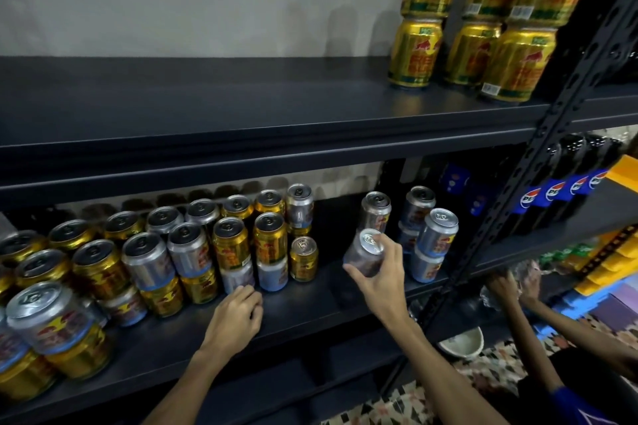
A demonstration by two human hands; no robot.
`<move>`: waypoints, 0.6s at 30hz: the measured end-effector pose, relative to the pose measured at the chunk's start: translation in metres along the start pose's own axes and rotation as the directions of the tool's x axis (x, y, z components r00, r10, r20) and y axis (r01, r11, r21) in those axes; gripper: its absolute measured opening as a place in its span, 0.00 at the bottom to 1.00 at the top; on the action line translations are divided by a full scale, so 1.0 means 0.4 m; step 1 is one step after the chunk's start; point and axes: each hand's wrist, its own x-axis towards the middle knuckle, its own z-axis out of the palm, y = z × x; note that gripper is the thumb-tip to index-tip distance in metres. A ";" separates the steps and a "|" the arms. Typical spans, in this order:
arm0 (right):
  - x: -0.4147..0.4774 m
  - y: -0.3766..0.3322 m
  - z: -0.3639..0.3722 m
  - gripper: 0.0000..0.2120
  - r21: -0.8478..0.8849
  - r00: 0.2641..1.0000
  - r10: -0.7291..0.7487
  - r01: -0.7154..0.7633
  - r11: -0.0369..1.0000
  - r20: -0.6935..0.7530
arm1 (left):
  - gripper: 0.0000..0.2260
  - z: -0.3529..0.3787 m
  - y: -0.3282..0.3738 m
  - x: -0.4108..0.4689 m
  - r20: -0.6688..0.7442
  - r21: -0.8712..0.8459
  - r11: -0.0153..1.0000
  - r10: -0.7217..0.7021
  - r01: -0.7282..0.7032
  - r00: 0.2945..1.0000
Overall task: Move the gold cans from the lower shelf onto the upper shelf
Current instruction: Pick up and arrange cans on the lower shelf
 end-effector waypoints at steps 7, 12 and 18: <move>-0.024 0.116 -0.038 0.37 -0.131 0.990 0.136 -0.132 0.983 0.023 | 0.11 0.006 -0.004 0.001 -0.007 -0.015 1.000 0.003 -0.003 1.000; -0.023 0.132 -0.036 0.38 -0.148 0.984 0.166 -0.155 0.977 0.065 | 0.11 0.007 -0.004 0.000 -0.017 -0.019 1.000 0.002 -0.002 1.000; -0.023 0.126 -0.035 0.38 -0.148 0.981 0.166 -0.150 0.978 0.100 | 0.12 0.004 -0.001 0.000 -0.022 -0.020 1.000 0.007 -0.008 1.000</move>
